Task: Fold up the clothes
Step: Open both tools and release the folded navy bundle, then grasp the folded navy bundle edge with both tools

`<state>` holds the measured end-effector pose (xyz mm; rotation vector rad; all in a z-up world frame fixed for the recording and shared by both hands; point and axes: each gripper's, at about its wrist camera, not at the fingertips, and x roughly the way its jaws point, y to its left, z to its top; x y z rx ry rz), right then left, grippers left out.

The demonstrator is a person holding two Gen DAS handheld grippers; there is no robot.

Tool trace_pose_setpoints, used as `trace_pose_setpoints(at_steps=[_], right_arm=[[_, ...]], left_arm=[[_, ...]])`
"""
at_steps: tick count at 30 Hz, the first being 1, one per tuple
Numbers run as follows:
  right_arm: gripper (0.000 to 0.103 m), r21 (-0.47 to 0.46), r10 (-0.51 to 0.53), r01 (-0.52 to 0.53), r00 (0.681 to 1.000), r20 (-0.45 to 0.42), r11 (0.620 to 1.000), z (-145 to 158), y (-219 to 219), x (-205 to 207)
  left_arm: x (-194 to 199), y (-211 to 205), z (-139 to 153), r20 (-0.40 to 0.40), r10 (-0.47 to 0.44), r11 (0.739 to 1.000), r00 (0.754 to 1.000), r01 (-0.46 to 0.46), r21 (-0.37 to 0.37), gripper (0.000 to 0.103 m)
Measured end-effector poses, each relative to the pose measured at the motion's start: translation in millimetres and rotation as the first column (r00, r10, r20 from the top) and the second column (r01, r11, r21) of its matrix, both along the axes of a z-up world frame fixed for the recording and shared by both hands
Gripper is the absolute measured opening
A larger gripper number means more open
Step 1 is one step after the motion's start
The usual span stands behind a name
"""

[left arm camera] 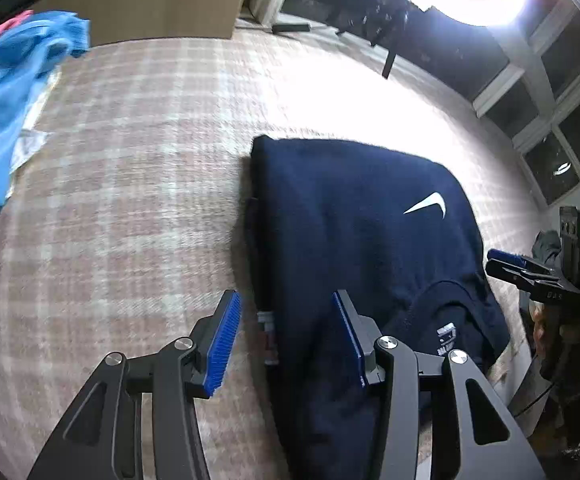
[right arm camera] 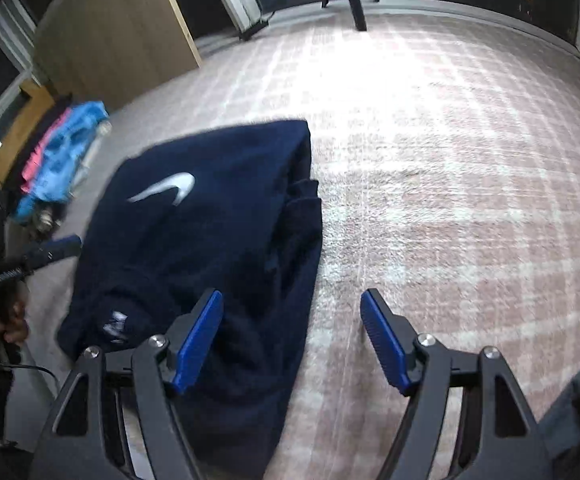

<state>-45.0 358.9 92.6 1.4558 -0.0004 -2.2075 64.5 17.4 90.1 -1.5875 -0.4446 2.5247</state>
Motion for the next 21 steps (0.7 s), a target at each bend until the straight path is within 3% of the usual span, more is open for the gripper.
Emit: trace_pose_setpoints(at_steps=[5,8,12,17,20,21], right_arm=[[0.071,0.016,-0.062,0.062,0.998,-0.032,0.998,-6,-3,-2],[0.071,0.069,-0.025,0.029,0.998,-0.063,0.997,-6,-10,4],[0.072,0.066,0.041,-0.037,0.997,-0.068,0.997,-5,-23,13],[0.058,0.003,0.114,-0.114,0.992,-0.06,0.994,-5,-32,18],[0.052,-0.049,0.092,-0.094,0.995,-0.039,0.994,-4,-26,14],[0.044,-0.068,0.079,-0.081,0.997,-0.027,0.994,-3,-18,15]], left_arm=[[-5,10,-11,0.033,0.002,0.999,0.999,0.0,-0.045,0.045],[-5,18,-11,0.039,-0.011,0.997,0.999,0.014,-0.078,0.049],[-6,40,-10,0.052,-0.07,0.988,0.996,0.076,-0.131,0.052],[-4,53,-10,0.045,-0.094,0.988,0.995,0.099,-0.116,0.052],[-3,49,-11,0.042,-0.093,0.993,0.995,0.096,-0.069,0.042],[-3,49,-10,0.043,-0.098,0.993,0.994,0.101,-0.067,0.039]])
